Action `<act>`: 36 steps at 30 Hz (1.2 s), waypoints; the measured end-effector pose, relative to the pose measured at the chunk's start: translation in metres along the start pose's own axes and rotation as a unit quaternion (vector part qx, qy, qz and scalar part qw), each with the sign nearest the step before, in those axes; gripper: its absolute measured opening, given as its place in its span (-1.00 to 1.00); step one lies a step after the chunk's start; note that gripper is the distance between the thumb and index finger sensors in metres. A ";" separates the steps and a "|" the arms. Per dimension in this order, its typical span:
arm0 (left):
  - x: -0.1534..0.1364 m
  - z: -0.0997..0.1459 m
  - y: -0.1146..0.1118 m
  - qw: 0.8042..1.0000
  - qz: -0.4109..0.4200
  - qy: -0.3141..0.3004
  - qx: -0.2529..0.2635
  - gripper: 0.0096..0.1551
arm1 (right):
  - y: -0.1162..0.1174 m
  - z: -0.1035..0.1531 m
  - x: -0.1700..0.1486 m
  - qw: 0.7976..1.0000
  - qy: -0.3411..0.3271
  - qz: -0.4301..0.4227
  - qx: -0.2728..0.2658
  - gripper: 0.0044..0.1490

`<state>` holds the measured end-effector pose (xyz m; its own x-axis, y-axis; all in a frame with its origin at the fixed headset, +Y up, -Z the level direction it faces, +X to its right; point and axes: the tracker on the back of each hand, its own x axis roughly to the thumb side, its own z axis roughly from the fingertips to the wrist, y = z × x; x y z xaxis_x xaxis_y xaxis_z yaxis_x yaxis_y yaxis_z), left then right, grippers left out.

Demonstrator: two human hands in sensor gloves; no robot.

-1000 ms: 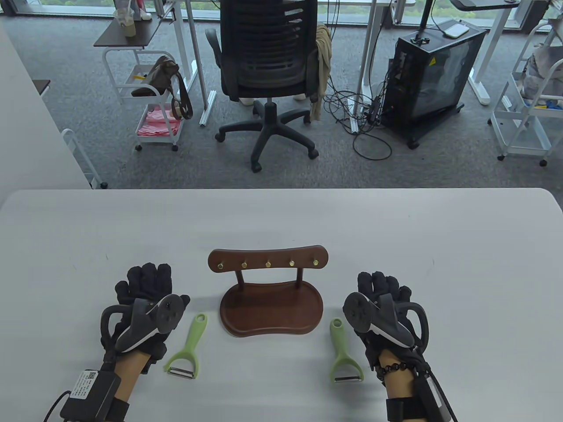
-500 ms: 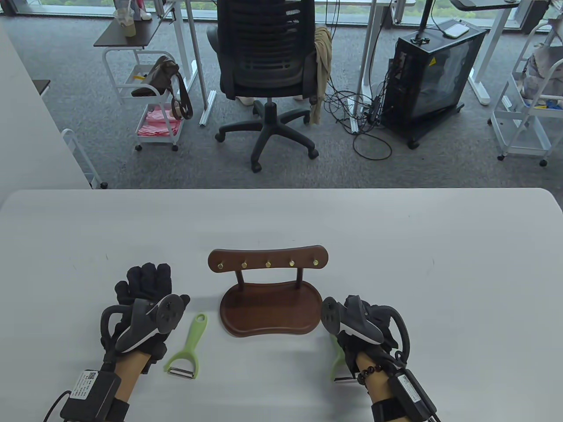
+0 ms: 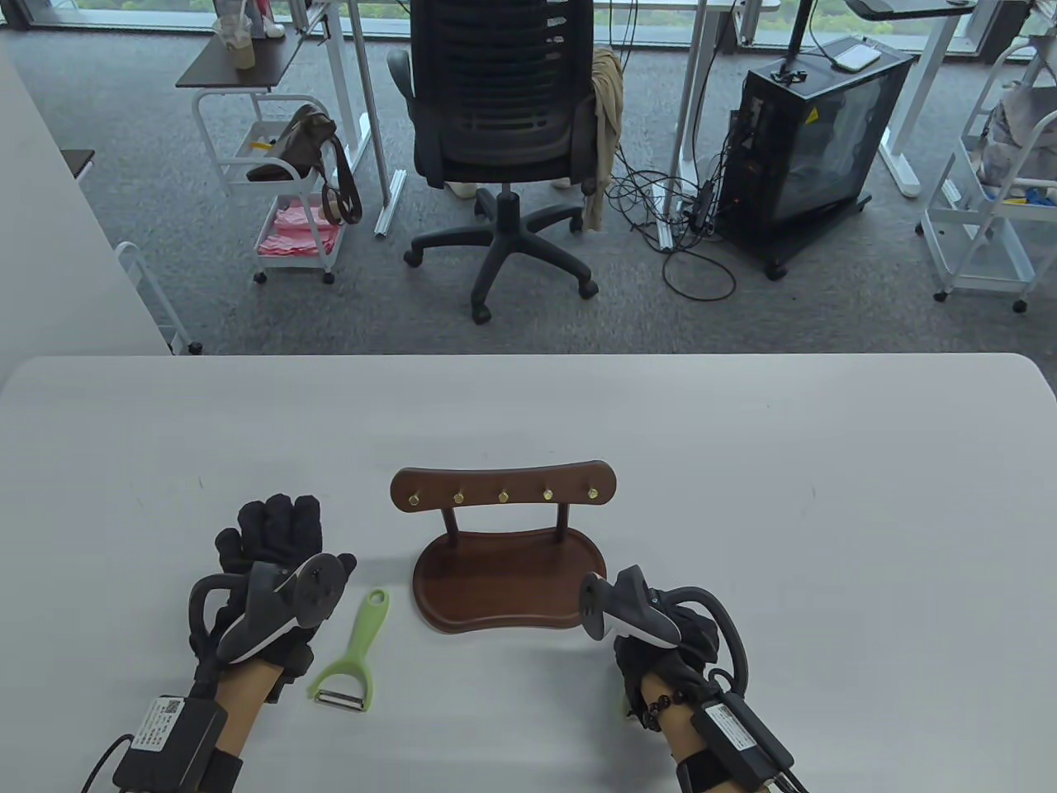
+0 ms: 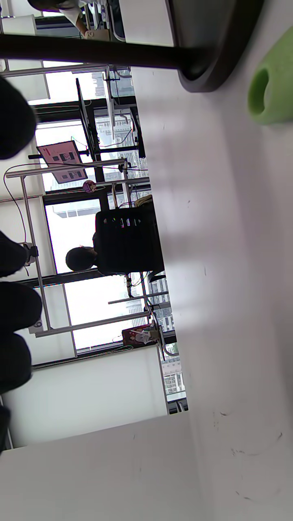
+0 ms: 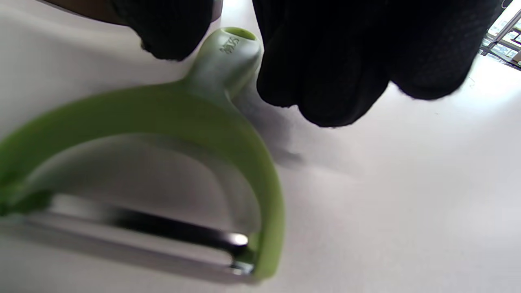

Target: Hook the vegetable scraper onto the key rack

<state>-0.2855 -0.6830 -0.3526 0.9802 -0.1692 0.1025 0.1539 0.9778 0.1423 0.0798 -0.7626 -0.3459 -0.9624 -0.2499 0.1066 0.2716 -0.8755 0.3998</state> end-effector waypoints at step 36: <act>0.000 -0.001 0.000 1.000 0.008 0.002 0.004 -0.02 | -0.049 0.031 -0.003 0.979 -0.054 -0.099 -0.169 -0.11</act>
<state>-0.2853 -0.6831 -0.3532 0.9830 -0.1539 0.1000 0.1381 0.9792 0.1487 0.0696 -0.7064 -0.3380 -0.9867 -0.0317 0.1592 0.0482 -0.9937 0.1009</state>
